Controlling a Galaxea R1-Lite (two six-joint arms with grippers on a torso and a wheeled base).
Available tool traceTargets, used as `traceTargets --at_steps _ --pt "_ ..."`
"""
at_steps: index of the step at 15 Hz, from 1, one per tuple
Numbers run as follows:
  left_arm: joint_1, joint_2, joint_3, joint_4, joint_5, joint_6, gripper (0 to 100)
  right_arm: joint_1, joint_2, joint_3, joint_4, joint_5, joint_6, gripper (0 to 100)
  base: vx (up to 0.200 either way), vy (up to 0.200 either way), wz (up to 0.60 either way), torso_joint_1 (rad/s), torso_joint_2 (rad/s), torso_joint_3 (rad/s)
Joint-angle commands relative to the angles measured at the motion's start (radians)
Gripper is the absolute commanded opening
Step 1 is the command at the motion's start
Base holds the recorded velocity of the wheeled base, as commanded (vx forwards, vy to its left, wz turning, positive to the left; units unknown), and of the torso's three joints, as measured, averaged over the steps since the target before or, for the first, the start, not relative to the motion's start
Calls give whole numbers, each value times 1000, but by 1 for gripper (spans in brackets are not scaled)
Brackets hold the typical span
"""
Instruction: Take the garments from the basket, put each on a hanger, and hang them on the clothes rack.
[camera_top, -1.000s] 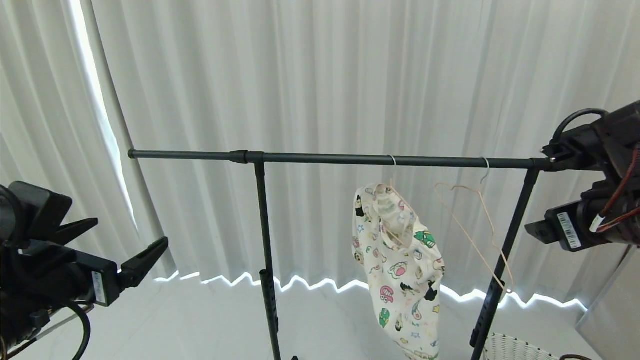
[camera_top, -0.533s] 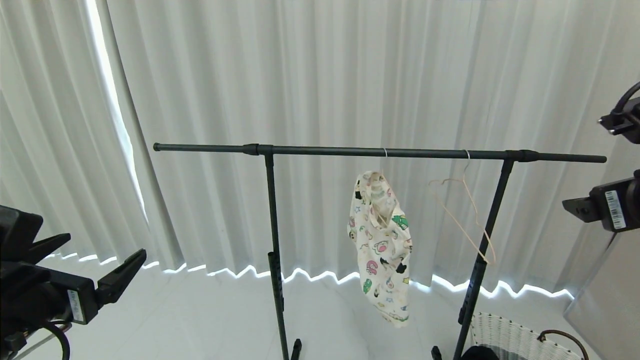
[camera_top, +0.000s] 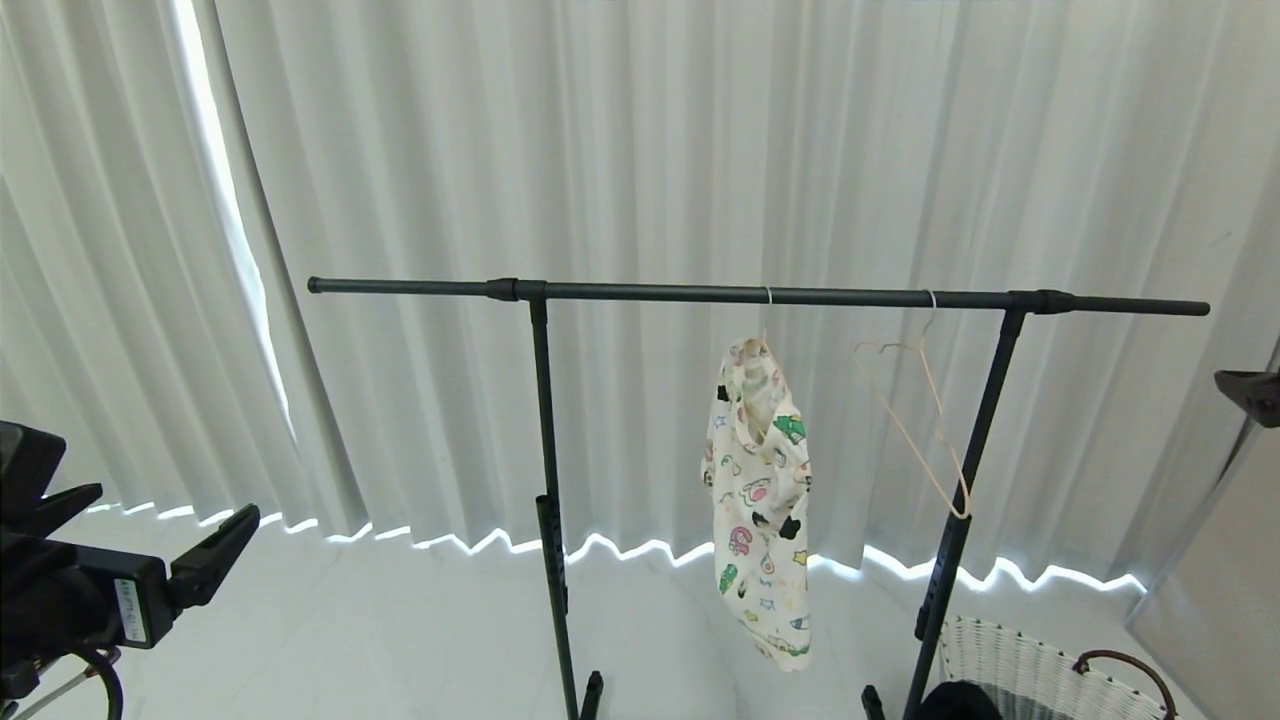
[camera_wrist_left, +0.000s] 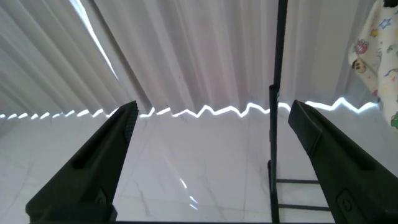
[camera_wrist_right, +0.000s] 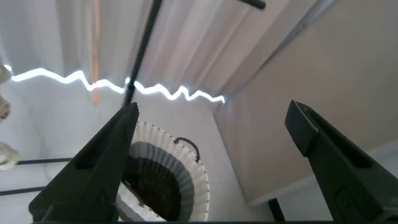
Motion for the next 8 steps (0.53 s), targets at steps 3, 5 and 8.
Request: traceTargets --at_steps 3,5,8 --pt "22 59 -3 0 1 0 100 -30 -8 46 -24 -1 -6 100 0 0 0 -224 509 266" --pt "22 62 -3 0 1 5 100 -30 -14 63 -26 0 -13 100 0 0 0 -244 537 288" --pt "51 58 5 0 9 6 100 -33 -14 67 -26 -1 -16 100 0 0 0 -235 525 286"
